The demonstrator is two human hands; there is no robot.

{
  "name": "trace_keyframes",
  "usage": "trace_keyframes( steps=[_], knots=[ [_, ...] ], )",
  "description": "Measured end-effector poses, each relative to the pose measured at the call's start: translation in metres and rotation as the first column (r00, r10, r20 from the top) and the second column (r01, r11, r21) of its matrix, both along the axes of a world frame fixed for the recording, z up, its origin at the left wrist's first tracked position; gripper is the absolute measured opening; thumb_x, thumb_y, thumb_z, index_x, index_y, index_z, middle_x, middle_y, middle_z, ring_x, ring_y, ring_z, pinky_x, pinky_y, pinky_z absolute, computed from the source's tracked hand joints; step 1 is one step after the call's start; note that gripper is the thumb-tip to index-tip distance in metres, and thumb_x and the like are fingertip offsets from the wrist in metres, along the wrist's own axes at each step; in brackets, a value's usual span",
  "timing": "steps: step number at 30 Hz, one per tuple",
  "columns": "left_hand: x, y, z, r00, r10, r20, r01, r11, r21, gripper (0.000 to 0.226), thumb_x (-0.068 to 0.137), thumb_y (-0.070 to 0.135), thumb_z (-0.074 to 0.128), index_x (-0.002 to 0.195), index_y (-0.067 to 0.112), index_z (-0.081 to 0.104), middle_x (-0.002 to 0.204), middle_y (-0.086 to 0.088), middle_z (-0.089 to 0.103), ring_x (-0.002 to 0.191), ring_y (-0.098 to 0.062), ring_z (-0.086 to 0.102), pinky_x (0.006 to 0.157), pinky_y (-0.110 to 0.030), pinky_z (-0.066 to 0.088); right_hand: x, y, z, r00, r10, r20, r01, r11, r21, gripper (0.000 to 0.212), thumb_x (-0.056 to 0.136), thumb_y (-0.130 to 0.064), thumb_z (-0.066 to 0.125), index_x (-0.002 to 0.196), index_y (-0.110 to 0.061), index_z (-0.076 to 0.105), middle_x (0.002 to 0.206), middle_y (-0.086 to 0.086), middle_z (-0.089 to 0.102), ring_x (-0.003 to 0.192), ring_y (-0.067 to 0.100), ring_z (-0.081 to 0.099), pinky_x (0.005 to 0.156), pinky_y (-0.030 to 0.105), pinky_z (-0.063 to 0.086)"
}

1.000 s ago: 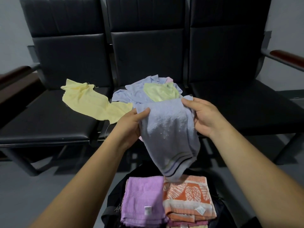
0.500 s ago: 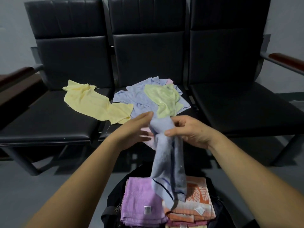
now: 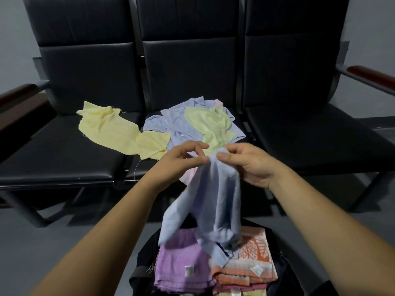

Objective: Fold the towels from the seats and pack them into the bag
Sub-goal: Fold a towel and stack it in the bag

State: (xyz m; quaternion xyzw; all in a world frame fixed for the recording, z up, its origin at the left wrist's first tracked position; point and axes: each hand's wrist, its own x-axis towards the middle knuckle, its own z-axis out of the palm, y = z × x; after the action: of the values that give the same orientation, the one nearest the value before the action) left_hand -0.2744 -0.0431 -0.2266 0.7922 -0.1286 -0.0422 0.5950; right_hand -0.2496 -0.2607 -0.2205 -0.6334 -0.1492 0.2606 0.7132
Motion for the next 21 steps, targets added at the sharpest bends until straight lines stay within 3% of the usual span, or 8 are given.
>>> trace_keyframes(
  steps=[3, 6, 9, 12, 15, 17, 19, 21],
  knots=[
    [-0.001, 0.003, -0.013, 0.934, -0.253, -0.252, 0.180, 0.943, -0.279, 0.043, 0.083, 0.025, 0.080, 0.106, 0.000, 0.054, 0.117, -0.018, 0.063, 0.108, -0.032, 0.061, 0.097, -0.045, 0.043, 0.002, -0.005, 0.005, 1.000, 0.008, -0.004, -0.008, 0.985, 0.173, 0.008, 0.088, -0.013, 0.066, 0.092, -0.007, 0.070, 0.091, 0.007, 0.073, 0.089, 0.021, 0.069, 0.079, 0.026, 0.057],
    [-0.005, -0.003, -0.015, 0.915, -0.246, -0.320, 0.195, 0.964, -0.183, 0.048, 0.092, 0.010, 0.071, 0.136, 0.007, 0.052, 0.133, -0.012, 0.065, 0.125, -0.029, 0.061, 0.106, -0.044, 0.047, 0.001, -0.015, 0.010, 0.999, 0.033, -0.001, -0.032, 0.971, 0.239, 0.017, 0.086, -0.008, 0.064, 0.074, -0.015, 0.075, 0.083, 0.006, 0.071, 0.079, 0.018, 0.069, 0.072, 0.026, 0.056],
    [-0.004, 0.009, -0.008, 0.937, -0.219, -0.272, 0.237, 0.971, 0.033, 0.028, 0.095, 0.019, 0.069, 0.119, 0.005, 0.068, 0.120, -0.012, 0.072, 0.117, -0.027, 0.066, 0.106, -0.043, 0.048, 0.003, -0.029, 0.014, 0.999, -0.005, -0.041, 0.015, 0.964, 0.264, 0.018, 0.081, -0.004, 0.058, 0.077, -0.010, 0.074, 0.083, 0.009, 0.070, 0.080, 0.021, 0.069, 0.071, 0.027, 0.056],
    [-0.003, 0.024, -0.004, 0.949, -0.171, -0.267, 0.148, 0.984, -0.103, 0.050, 0.087, 0.030, 0.075, 0.108, -0.011, 0.056, 0.106, -0.021, 0.066, 0.102, -0.029, 0.060, 0.098, -0.047, 0.047, 0.005, -0.041, 0.017, 0.994, -0.024, -0.106, 0.051, 0.964, 0.262, 0.015, 0.076, -0.018, 0.067, 0.077, -0.006, 0.058, 0.079, 0.011, 0.060, 0.075, 0.021, 0.062, 0.070, 0.028, 0.053],
    [-0.007, 0.017, 0.001, 0.963, -0.167, -0.212, 0.124, 0.971, -0.204, 0.042, 0.091, 0.027, 0.073, 0.101, -0.006, 0.050, 0.093, -0.014, 0.061, 0.089, -0.024, 0.057, 0.076, -0.032, 0.043, 0.005, -0.039, 0.009, 0.987, 0.019, -0.162, -0.031, 0.997, -0.074, 0.036, 0.080, -0.045, 0.065, 0.076, -0.010, 0.060, 0.065, 0.004, 0.060, 0.057, 0.013, 0.058, 0.057, 0.023, 0.051],
    [-0.010, 0.008, 0.002, 0.967, -0.200, -0.160, 0.174, 0.972, -0.160, 0.040, 0.092, 0.030, 0.072, 0.101, -0.003, 0.049, 0.093, -0.015, 0.058, 0.088, -0.026, 0.054, 0.075, -0.037, 0.039, -0.001, -0.026, 0.001, 0.959, 0.110, -0.260, -0.151, 0.978, -0.144, 0.052, 0.083, -0.056, 0.055, 0.092, -0.006, 0.068, 0.075, 0.009, 0.069, 0.065, 0.017, 0.064, 0.065, 0.027, 0.055],
    [-0.012, 0.003, 0.004, 0.973, -0.193, -0.125, 0.180, 0.978, -0.107, 0.040, 0.090, 0.031, 0.072, 0.099, -0.001, 0.049, 0.089, -0.013, 0.055, 0.086, -0.024, 0.050, 0.074, -0.039, 0.037, -0.002, -0.013, -0.004, 0.925, 0.149, -0.349, -0.178, 0.983, -0.054, 0.055, 0.088, -0.052, 0.056, 0.111, -0.004, 0.069, 0.096, 0.012, 0.071, 0.085, 0.021, 0.068, 0.080, 0.032, 0.056],
    [-0.011, 0.005, 0.005, 0.985, -0.152, -0.081, 0.152, 0.988, 0.002, 0.033, 0.087, 0.030, 0.073, 0.088, 0.006, 0.050, 0.081, -0.006, 0.051, 0.079, -0.017, 0.046, 0.071, -0.037, 0.034, -0.002, -0.003, -0.006, 0.931, 0.136, -0.340, -0.155, 0.988, -0.029, 0.038, 0.094, -0.034, 0.061, 0.115, -0.003, 0.069, 0.098, 0.010, 0.070, 0.087, 0.017, 0.067, 0.078, 0.029, 0.056]
  ],
)
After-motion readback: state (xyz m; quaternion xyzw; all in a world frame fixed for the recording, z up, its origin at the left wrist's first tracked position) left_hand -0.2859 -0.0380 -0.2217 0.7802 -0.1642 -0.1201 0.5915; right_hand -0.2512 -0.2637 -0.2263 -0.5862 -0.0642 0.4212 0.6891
